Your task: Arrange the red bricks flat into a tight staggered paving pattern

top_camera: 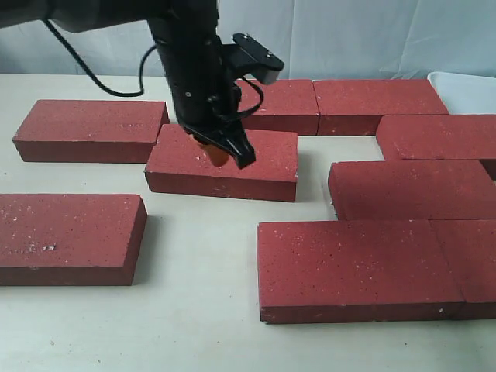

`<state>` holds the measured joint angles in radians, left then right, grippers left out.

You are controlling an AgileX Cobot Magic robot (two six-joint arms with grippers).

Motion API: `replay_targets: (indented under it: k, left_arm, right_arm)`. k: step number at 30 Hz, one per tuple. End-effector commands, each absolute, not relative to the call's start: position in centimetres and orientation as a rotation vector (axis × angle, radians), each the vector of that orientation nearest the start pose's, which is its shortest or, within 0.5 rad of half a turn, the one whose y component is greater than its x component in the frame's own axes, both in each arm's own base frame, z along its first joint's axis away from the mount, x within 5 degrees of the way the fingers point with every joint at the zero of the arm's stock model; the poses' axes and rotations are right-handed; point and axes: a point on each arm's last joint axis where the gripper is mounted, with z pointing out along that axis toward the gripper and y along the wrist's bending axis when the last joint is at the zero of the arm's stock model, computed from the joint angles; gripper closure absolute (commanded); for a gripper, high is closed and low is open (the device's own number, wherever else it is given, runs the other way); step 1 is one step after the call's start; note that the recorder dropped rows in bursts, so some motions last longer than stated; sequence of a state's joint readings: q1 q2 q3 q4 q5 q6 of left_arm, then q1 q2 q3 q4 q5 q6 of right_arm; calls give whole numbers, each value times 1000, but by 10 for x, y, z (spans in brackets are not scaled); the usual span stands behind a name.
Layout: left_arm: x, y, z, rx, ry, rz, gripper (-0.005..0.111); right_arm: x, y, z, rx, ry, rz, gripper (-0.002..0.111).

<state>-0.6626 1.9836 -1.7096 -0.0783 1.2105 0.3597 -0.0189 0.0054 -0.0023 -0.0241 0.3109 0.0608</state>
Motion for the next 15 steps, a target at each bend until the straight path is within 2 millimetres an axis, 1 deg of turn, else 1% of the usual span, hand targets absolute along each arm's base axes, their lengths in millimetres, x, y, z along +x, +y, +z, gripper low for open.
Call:
replay_targets:
  k: [1, 4, 6, 11, 15]
  left_arm:
    - [328, -280, 239, 1538, 2568, -272, 107]
    - [337, -284, 230, 1550, 2558, -237, 107]
    - [341, -287, 223, 1590, 2506, -222, 107]
    - [342, -290, 205, 1821, 2391, -239, 107]
    - [345, -293, 187, 1910, 2357, -236, 107]
  right_arm:
    - [54, -2, 186, 51, 1786, 5, 109]
    - [54, -2, 186, 51, 1786, 5, 109]
    - [54, -2, 186, 51, 1786, 5, 109]
    - [54, -2, 186, 51, 1786, 5, 109]
    - [54, -2, 186, 51, 1786, 5, 109]
